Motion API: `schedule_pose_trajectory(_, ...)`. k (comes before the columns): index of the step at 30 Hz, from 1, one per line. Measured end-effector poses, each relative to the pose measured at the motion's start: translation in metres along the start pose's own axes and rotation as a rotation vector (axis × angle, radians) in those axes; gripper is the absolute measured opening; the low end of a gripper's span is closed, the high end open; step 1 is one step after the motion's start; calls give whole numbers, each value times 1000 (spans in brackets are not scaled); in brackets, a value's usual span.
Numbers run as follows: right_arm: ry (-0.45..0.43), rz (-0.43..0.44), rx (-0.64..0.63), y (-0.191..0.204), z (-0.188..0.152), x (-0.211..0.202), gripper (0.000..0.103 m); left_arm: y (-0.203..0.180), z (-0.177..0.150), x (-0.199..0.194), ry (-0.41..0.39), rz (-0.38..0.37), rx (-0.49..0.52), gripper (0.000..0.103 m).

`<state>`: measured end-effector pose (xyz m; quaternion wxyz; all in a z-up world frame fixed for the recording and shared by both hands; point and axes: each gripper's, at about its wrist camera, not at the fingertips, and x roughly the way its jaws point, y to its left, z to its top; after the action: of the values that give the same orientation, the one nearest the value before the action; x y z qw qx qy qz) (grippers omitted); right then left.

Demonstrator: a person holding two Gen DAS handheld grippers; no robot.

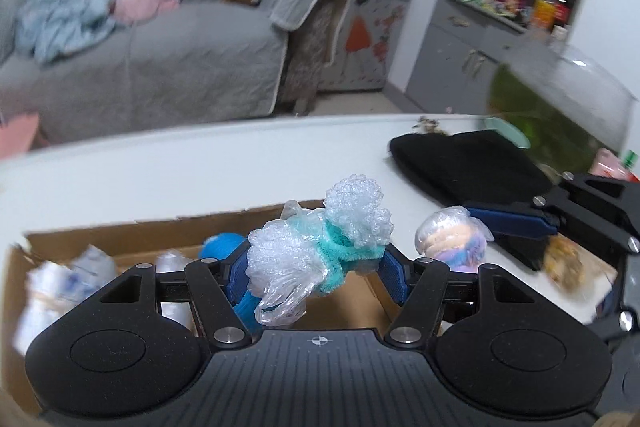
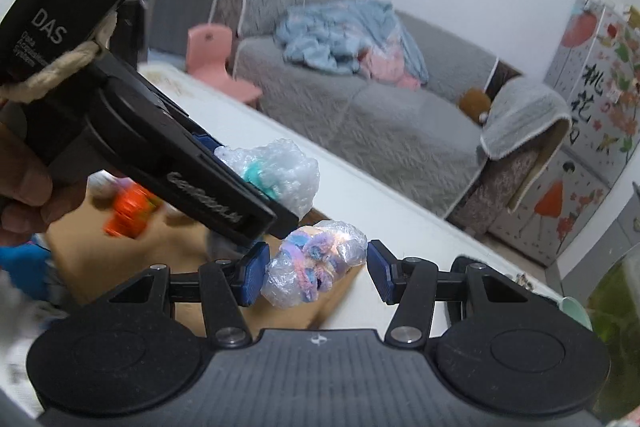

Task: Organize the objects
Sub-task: 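Lower both held bubble bundles into the box and open both tools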

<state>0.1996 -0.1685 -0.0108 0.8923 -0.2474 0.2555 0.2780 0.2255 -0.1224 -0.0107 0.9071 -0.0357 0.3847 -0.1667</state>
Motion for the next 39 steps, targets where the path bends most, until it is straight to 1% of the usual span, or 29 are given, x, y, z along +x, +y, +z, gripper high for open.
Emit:
schedule_pose_trajectory(3, 27, 9, -16, -3, -3, 19, 50, 14, -4, 22, 33, -2, -52, 69)
schedule_pose_trajectory(5, 42, 7, -44, 0, -3, 29, 50, 15, -4, 25, 11, -1, -30, 69)
schedule_pose_trajectory(7, 53, 11, -68, 3, -3, 36, 50, 16, -2, 24, 15, 0, -17, 69)
schedule_pose_trajectory(8, 56, 7, -79, 5, -2, 38, 50, 16, -2, 23, 15, 11, -4, 69)
schedule_pose_trajectory(13, 71, 27, -96, 10, -5, 46, 50, 14, -6, 27, 32, 90, 121, 70)
schedule_pose_trajectory(17, 90, 33, -118, 16, -6, 50, 50, 4, -6, 36, 49, 129, 231, 70)
schedule_pose_trajectory(19, 97, 29, -133, 18, -8, 52, 50, 2, -5, 43, 66, 144, 271, 71)
schedule_pose_trajectory(22, 115, 35, -122, 15, -10, 57, 50, 2, -4, 46, 77, 145, 283, 72)
schedule_pose_trajectory(24, 119, 41, -114, 14, -10, 57, 50, 3, -3, 47, 76, 141, 274, 74)
schedule_pose_trajectory(26, 125, 46, -108, 13, -11, 57, 53, 3, -3, 48, 77, 137, 262, 80)
schedule_pose_trajectory(29, 124, 55, -96, 13, -11, 55, 57, 3, -2, 48, 79, 130, 245, 87)
schedule_pose_trajectory(36, 125, 56, -88, 13, -10, 52, 58, 2, 0, 44, 77, 122, 243, 87)
schedule_pose_trajectory(39, 123, 59, -80, 10, -8, 51, 61, 2, 1, 37, 70, 116, 232, 87)
